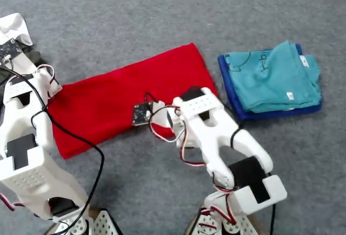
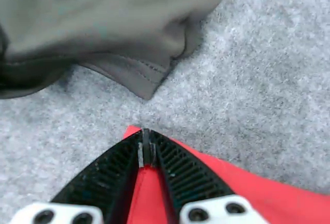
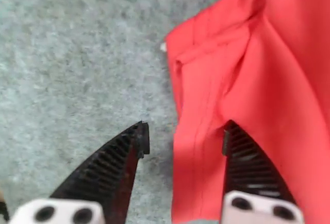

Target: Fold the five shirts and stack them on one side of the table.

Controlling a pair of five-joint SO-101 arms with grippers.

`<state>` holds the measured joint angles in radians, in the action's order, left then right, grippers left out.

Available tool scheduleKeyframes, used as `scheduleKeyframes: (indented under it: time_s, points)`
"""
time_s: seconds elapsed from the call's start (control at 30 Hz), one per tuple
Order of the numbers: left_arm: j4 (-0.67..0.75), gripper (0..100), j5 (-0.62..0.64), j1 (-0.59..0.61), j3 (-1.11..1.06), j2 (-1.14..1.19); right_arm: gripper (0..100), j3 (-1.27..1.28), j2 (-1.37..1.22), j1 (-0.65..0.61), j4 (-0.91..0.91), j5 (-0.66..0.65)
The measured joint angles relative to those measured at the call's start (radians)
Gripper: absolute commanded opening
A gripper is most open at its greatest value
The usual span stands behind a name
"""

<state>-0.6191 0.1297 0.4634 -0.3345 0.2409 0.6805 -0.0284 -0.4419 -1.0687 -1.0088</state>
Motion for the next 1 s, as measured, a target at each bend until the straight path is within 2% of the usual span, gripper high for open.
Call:
scheduleKeyframes:
  time_s: [0.83, 1.0]
  points:
    - [0.0, 2, 0.0, 0.0, 0.0, 0.0, 24.5, -0.012, -0.026, 0.009, 0.038, -0.012]
    - [0.0, 2, 0.0, 0.0, 0.0, 0.0, 16.8, -0.015, -0.028, 0.012, 0.044, -0.012]
